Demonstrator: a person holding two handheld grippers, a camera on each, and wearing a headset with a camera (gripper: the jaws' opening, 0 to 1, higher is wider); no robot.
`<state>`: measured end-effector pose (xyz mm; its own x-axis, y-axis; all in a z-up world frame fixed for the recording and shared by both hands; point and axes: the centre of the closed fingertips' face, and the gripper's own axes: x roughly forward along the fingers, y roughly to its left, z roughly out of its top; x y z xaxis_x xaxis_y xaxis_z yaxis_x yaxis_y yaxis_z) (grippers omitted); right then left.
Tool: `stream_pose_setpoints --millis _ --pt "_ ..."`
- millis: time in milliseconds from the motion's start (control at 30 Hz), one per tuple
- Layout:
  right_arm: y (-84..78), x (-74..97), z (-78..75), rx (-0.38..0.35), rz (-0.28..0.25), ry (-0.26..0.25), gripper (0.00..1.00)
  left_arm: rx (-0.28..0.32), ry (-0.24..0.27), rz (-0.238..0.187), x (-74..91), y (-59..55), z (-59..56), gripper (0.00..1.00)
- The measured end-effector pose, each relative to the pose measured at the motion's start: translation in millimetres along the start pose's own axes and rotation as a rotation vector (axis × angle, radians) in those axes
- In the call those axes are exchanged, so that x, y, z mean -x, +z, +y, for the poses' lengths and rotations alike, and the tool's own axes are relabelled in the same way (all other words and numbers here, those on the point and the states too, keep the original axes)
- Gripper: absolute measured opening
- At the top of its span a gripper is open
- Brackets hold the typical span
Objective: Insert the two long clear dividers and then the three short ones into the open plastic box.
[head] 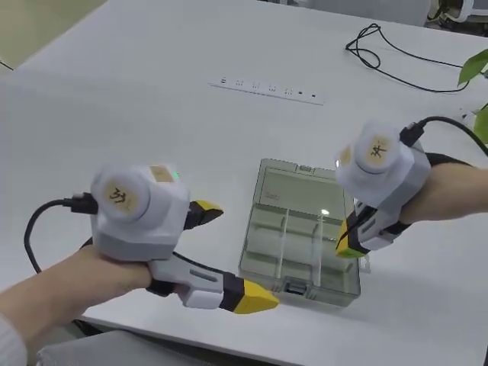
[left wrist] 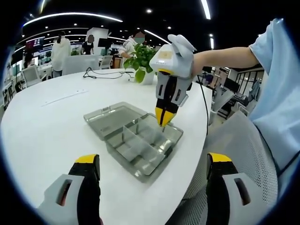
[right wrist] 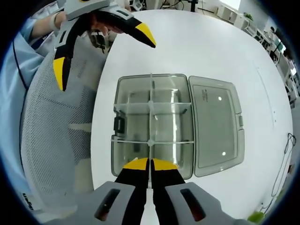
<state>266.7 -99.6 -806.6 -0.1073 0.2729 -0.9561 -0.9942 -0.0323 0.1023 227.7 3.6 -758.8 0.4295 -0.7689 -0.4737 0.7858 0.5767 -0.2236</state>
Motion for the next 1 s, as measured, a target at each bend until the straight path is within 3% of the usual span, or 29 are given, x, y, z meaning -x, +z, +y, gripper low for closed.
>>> stream_pose_setpoints --millis 67,133,233,300,367,433,500,633,700,867,1000 --pt "-1.3 0.6 1.6 0.018 -0.005 -0.007 0.05 0.001 0.001 -0.001 0.4 0.1 0.7 0.97" --pt "-0.8 3.1 -0.5 0.02 -0.031 -0.036 0.19 -0.001 0.003 0.002 1.1 -0.1 1.2 0.97" --pt "6.6 12.3 1.3 0.026 -0.139 -0.055 0.34 -0.006 0.004 0.008 2.1 -0.9 1.6 0.97" --pt "6.3 17.5 4.8 -0.011 -0.183 -0.06 0.43 -0.007 0.01 0.007 3.0 -0.7 3.3 0.97" --pt "9.4 22.5 10.8 -0.018 -0.264 -0.061 0.52 -0.004 0.014 0.003 3.6 -0.4 4.4 0.97" --pt "3.9 25.0 12.9 -0.065 -0.296 -0.093 0.68 -0.004 0.02 0.0 4.0 -0.5 5.5 0.98" --pt "6.1 29.6 12.4 -0.069 -0.372 -0.147 0.8 0.0 0.026 -0.002 4.7 -1.3 6.5 0.98" --pt "7.7 43.7 16.4 -0.162 -0.517 -0.238 0.99 0.009 0.045 -0.021 8.9 0.7 7.6 0.99" --pt "4.6 52.2 17.6 -0.253 -0.596 -0.275 1.0 0.003 0.064 -0.032 11.5 3.0 8.9 1.0" --pt "-20.7 64.9 20.6 -0.395 -0.687 -0.395 1.0 0.006 0.113 -0.069 16.3 10.5 17.6 1.0" --pt "-40.8 75.8 28.7 -0.533 -0.784 -0.472 1.0 0.008 0.136 -0.067 18.1 8.5 20.6 1.0"
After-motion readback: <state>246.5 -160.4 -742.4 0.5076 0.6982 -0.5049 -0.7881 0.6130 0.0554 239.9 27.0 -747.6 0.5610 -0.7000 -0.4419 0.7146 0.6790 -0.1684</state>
